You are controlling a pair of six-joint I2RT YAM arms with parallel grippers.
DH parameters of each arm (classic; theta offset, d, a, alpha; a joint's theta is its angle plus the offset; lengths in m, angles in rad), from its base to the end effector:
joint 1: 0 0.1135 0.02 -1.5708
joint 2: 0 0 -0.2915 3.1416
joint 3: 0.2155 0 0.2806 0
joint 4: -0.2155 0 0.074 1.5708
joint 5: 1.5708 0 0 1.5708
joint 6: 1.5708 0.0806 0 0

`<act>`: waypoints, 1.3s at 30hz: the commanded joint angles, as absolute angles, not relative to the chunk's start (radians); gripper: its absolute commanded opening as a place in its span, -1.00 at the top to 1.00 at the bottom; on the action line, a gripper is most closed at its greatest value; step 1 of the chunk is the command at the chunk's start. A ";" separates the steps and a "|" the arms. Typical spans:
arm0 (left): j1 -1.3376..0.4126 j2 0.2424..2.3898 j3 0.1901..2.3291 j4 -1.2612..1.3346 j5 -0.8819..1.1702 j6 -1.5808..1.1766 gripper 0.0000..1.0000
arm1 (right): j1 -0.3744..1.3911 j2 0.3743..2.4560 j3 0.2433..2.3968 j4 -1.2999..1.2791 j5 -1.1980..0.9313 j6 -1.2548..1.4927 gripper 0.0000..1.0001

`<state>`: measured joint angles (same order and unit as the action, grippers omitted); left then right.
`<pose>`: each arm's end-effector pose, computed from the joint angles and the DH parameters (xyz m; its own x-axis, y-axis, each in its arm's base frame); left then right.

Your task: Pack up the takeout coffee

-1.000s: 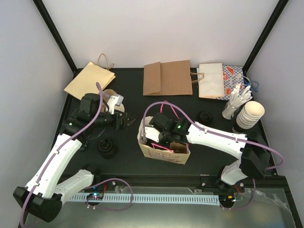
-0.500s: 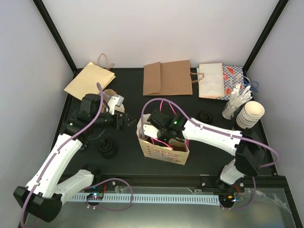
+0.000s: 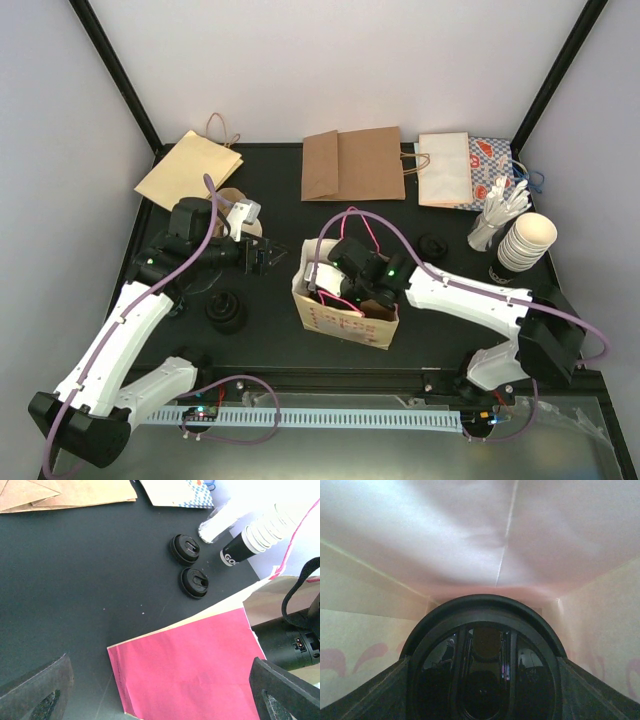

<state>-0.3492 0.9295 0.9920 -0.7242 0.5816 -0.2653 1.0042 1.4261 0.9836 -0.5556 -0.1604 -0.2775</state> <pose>0.1981 -0.1193 0.3372 -0.7389 0.0359 -0.6728 0.5175 0.6697 -0.5326 0.1687 0.2892 0.2097 -0.1930 -0.8071 -0.5579 -0.9693 0.2451 -0.0194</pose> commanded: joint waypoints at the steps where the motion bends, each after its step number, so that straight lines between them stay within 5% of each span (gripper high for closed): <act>1: -0.357 0.933 0.994 -0.686 0.602 -0.274 -0.97 | 0.996 1.557 0.960 -0.765 -0.034 -0.281 -0.05; 11: -0.362 0.936 0.998 -0.688 0.602 -0.276 -0.97 | 1.038 1.722 1.171 -0.921 0.075 -0.252 -0.05; 27: -0.365 0.949 1.002 -0.683 0.602 -0.276 -0.97 | 1.010 1.570 0.948 -0.787 -0.058 -0.241 -0.05; 39: -0.374 0.951 1.002 -0.685 0.605 -0.283 -0.97 | 1.011 1.582 1.053 -0.809 -0.062 -0.260 -0.04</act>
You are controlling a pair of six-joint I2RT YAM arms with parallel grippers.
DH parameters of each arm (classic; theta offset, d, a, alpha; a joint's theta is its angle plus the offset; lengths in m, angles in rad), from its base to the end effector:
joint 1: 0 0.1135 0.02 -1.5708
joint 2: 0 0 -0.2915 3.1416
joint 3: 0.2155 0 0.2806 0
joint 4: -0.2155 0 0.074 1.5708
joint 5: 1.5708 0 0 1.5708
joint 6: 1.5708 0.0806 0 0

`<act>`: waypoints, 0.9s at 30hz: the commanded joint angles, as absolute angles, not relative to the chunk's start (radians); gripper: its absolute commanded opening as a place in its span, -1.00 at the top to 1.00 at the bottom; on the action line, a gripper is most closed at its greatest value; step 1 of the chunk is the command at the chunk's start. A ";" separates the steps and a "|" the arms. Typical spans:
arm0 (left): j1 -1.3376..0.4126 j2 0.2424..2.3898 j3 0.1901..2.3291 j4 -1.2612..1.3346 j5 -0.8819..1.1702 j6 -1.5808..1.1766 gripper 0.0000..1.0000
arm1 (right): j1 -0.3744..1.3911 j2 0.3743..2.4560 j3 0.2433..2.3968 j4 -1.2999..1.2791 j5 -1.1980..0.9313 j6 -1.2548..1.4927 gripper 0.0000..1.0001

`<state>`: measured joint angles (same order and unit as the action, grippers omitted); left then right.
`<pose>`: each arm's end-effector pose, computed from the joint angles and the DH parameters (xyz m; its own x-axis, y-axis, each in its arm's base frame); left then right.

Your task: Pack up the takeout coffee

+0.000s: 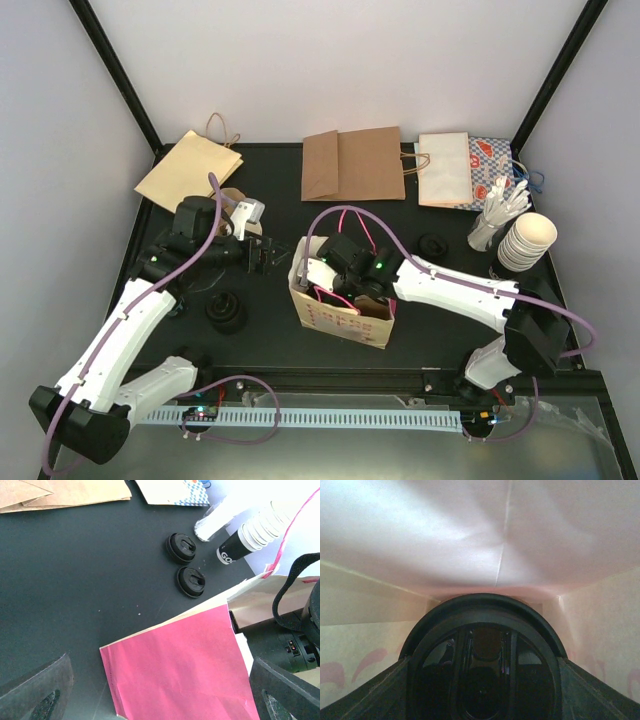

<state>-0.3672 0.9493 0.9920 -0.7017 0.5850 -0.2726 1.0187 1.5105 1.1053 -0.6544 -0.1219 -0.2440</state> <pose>0.2017 -0.1253 0.3357 -0.7407 0.0444 -0.6704 0.5268 0.6576 -0.5385 0.1770 0.3060 0.2172 -0.2322 -0.8341 -0.5004 -0.9609 0.2766 -0.0153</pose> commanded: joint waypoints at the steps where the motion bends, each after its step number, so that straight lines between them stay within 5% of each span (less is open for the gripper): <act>1: -0.376 0.949 1.001 -0.688 0.605 -0.284 -0.97 | 1.011 1.578 1.050 -0.809 -0.064 -0.259 -0.04; 10: -0.382 0.946 1.009 -0.699 0.605 -0.282 -0.97 | 1.011 1.539 1.084 -0.831 -0.062 -0.260 -0.11; 12: -0.382 0.948 1.013 -0.703 0.600 -0.282 -0.98 | 1.011 1.532 1.100 -0.833 -0.055 -0.255 -0.61; 15: -0.382 0.948 1.023 -0.717 0.595 -0.278 -0.98 | 1.011 1.520 1.127 -0.841 -0.055 -0.251 -0.98; 27: -0.388 0.942 1.049 -0.768 0.598 -0.265 -0.97 | 1.011 1.497 1.233 -0.893 -0.057 -0.250 -1.00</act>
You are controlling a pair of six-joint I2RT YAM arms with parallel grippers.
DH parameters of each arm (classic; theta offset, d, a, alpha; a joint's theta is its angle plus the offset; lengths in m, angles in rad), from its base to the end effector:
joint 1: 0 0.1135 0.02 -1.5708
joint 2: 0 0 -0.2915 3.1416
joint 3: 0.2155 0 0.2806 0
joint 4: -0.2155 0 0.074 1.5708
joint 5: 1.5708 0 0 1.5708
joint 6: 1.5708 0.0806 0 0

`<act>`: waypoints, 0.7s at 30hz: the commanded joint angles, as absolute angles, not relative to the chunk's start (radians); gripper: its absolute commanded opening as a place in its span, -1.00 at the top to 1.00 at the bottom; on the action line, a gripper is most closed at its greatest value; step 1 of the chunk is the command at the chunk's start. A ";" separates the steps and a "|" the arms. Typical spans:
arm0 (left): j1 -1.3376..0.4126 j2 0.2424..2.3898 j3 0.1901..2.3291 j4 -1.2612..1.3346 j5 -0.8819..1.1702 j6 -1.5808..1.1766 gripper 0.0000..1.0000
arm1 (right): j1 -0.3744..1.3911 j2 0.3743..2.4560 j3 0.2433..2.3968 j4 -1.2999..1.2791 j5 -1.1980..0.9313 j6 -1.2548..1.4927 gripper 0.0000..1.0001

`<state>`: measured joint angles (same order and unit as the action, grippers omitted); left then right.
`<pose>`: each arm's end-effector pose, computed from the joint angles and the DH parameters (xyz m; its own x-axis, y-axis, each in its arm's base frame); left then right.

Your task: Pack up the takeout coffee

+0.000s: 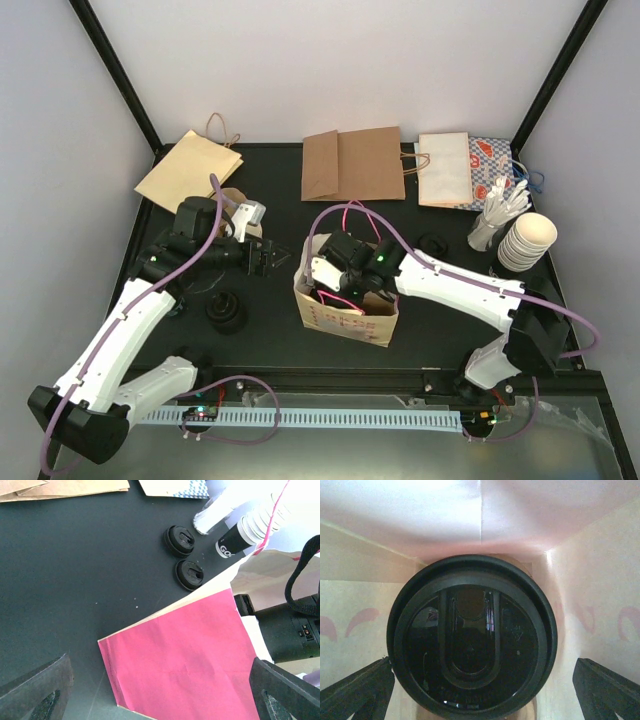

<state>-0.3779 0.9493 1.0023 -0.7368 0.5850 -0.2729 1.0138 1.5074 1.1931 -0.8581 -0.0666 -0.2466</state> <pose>0.1976 -0.1263 0.3357 -0.7556 0.0582 -0.6525 0.5211 0.6569 -0.5449 0.1755 0.2920 0.2344 -0.2624 -0.8821 -0.3912 -0.9535 0.2993 -0.0352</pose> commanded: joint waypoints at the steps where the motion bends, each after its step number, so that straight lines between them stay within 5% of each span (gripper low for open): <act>1: -0.389 0.941 1.049 -0.770 0.598 -0.265 -0.97 | 1.010 1.493 1.239 -0.895 -0.058 -0.248 -1.00; 21: -0.399 0.948 1.050 -0.781 0.597 -0.258 -0.97 | 1.012 1.448 1.373 -0.979 -0.085 -0.229 -1.00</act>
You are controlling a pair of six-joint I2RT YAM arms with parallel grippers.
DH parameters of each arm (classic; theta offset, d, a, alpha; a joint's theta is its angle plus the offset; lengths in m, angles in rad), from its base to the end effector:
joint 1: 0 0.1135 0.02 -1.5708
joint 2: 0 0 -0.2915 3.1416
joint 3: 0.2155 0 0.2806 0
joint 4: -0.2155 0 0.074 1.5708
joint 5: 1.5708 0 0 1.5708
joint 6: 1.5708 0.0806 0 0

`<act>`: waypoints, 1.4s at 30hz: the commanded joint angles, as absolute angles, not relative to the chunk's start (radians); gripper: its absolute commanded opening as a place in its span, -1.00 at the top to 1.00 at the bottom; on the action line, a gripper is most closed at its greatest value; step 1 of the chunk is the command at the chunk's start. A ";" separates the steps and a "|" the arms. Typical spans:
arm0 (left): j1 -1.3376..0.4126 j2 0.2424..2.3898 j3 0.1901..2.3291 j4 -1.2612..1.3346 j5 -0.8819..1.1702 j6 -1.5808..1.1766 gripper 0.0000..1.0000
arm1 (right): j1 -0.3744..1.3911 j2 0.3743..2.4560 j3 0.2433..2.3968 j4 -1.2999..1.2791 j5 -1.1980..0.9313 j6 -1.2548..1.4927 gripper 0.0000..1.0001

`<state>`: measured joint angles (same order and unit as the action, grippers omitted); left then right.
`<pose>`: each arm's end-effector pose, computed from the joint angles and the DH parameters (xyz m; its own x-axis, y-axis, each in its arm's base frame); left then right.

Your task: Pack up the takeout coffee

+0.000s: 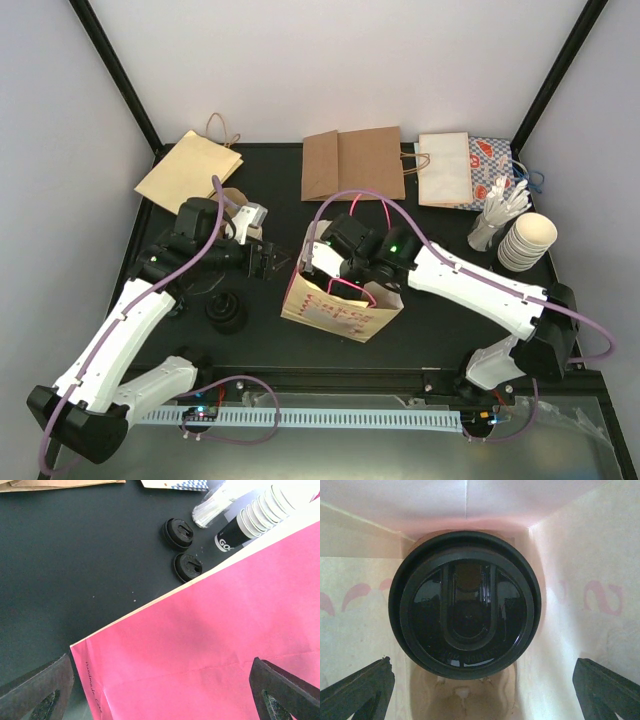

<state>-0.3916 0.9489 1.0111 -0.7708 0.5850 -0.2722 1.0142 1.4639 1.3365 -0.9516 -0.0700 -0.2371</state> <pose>0.1930 -0.1279 0.3355 -0.7691 0.0751 -0.6347 0.5180 0.6549 -0.5503 0.1755 0.2928 0.2919 -0.2496 -0.8447 -0.4735 -0.9496 0.3092 -0.0510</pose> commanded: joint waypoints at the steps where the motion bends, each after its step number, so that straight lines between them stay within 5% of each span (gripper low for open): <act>1: -0.400 0.947 1.050 -0.781 0.597 -0.258 -0.97 | 1.012 1.455 1.374 -0.984 -0.085 -0.232 -1.00; 13: -0.425 0.921 1.047 -0.743 0.673 -0.320 -0.67 | 1.028 1.534 1.356 -0.981 -0.044 -0.226 -0.93; 23: -0.444 0.888 1.003 -0.665 0.727 -0.399 -0.64 | 1.052 1.567 1.346 -0.974 0.007 -0.210 -1.00; 42: -0.458 0.998 1.007 -0.832 0.592 -0.308 -0.26 | 1.077 1.475 1.359 -0.948 0.029 -0.181 -1.00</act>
